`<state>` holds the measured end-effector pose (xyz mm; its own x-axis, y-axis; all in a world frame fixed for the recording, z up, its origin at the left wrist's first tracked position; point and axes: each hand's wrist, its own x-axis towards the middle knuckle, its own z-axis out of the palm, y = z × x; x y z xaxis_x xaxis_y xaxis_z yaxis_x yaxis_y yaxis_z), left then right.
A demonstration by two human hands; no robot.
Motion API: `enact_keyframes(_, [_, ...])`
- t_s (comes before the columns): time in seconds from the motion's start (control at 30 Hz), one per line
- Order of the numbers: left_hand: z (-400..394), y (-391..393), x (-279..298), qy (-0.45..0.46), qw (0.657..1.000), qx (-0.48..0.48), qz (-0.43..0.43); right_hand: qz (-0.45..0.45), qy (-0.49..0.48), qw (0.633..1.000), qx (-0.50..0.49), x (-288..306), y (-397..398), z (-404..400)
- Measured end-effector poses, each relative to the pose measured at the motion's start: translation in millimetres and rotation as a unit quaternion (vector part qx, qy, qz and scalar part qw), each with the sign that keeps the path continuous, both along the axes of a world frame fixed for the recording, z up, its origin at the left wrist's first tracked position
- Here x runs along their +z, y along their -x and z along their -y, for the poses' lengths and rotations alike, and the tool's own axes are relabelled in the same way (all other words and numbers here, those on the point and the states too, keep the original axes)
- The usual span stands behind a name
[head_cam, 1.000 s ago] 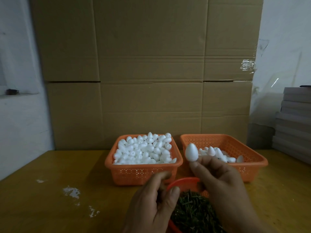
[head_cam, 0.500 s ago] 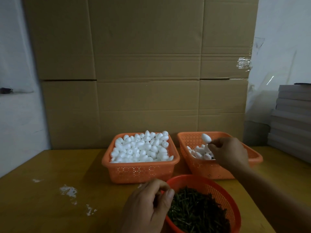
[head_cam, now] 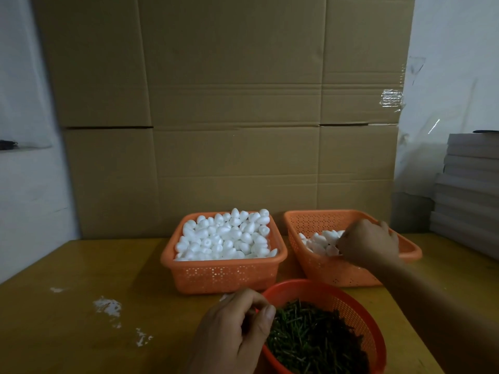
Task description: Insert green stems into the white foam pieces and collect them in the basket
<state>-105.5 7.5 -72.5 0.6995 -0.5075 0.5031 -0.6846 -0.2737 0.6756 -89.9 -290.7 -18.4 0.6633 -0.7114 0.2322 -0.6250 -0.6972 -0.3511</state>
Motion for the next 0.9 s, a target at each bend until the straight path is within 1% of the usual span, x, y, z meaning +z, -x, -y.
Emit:
enact_keyframes(0.1, [-0.4, -0.2, -0.1, -0.013, 1.0, 0.013, 0.003, 0.06, -0.006, 0.998, 0.005, -2.5, 9.6, -5.7])
enact_keyframes(0.17, [-0.8, -0.8, -1.2, -0.023, 0.999, 0.023, 0.005, 0.085, 0.012, 0.996, 0.025, -5.2, 18.6, -13.3])
enact_keyframes(0.23, [-1.3, -1.5, -0.8, -0.028, 0.999, 0.025, 0.01, 0.11, 0.025, 0.991, 0.07, -8.0, 28.4, -22.1])
enact_keyframes(0.27, [-1.7, -2.1, -0.1, -0.03, 0.999, 0.028, 0.014, 0.133, 0.015, 0.986, 0.101, -8.7, 34.0, -27.9])
enact_keyframes(0.37, [-4.1, -7.5, 4.9, -0.022, 0.998, 0.048, 0.02, 0.193, -0.052, 0.959, 0.201, -10.3, 54.7, -56.7])
enact_keyframes(0.43, [-3.8, -14.6, 12.0, -0.023, 0.998, 0.06, 0.017, 0.199, -0.052, 0.948, 0.245, -15.6, 68.1, -78.6])
enact_keyframes(0.57, [4.1, -49.5, 36.8, -0.058, 0.991, 0.112, 0.039, 0.162, -0.01, 0.945, 0.283, -26.8, 79.2, -103.2])
enact_keyframes(0.67, [14.6, -93.4, 56.4, -0.107, 0.981, 0.153, 0.055, 0.151, -0.004, 0.943, 0.296, -27.1, 81.4, -108.4])
enact_keyframes(0.77, [28.0, -131.6, 67.5, -0.182, 0.968, 0.166, 0.039, 0.159, 0.001, 0.943, 0.292, -26.6, 83.9, -110.6])
enact_keyframes(0.83, [37.8, -148.7, 67.5, -0.265, 0.949, 0.167, 0.046, 0.156, 0.001, 0.945, 0.287, -25.7, 85.3, -112.0])
enact_keyframes(0.9, [47.4, -157.2, 64.6, -0.362, 0.914, 0.168, 0.073, 0.146, -0.001, 0.947, 0.285, -26.1, 85.6, -112.5])
